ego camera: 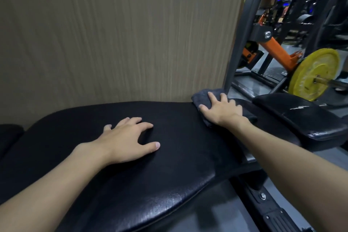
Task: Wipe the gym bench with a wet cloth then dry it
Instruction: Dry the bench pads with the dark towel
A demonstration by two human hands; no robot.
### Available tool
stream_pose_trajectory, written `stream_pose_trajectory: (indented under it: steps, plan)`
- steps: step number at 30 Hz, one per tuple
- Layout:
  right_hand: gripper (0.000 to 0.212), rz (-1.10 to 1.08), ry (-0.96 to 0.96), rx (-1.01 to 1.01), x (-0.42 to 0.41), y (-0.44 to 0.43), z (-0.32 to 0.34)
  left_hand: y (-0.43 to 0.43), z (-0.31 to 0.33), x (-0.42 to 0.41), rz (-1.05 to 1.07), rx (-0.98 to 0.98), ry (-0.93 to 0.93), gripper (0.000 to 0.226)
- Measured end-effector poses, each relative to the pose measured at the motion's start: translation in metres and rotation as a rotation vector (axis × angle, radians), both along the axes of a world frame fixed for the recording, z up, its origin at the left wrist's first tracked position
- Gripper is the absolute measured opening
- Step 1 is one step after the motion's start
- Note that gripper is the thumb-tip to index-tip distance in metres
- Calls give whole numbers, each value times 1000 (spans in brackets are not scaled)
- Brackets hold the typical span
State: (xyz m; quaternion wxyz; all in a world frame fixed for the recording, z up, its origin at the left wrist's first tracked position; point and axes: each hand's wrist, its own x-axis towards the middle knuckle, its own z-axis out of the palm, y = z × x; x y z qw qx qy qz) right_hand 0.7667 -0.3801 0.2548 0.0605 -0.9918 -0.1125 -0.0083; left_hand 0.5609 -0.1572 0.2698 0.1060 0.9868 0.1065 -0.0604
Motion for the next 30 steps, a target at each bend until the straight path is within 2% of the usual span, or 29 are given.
stream_pose_trajectory:
  steps: [8, 15, 21, 24, 26, 30]
  plan:
    - [73, 165, -10, -19, -53, 114, -1, 62, -3, -63, 114, 10, -55, 70]
    - [72, 319, -13, -42, -100, 214, 0, 112, -8, -129, 285, 10, -170, 51]
    - [72, 487, -13, -33, -152, 291, 1, 139, -15, -177, 401, 91, -237, 59]
    - [73, 564, -22, -40, -178, 318, 0, 150, -17, -187, 465, -85, -264, 72]
    - [73, 606, -24, -43, -192, 328, 0, 153, -17, -191, 510, -236, -292, 72]
    - [72, 674, -6, -39, -214, 326, 2, 154, -19, -195, 510, -318, -348, 70]
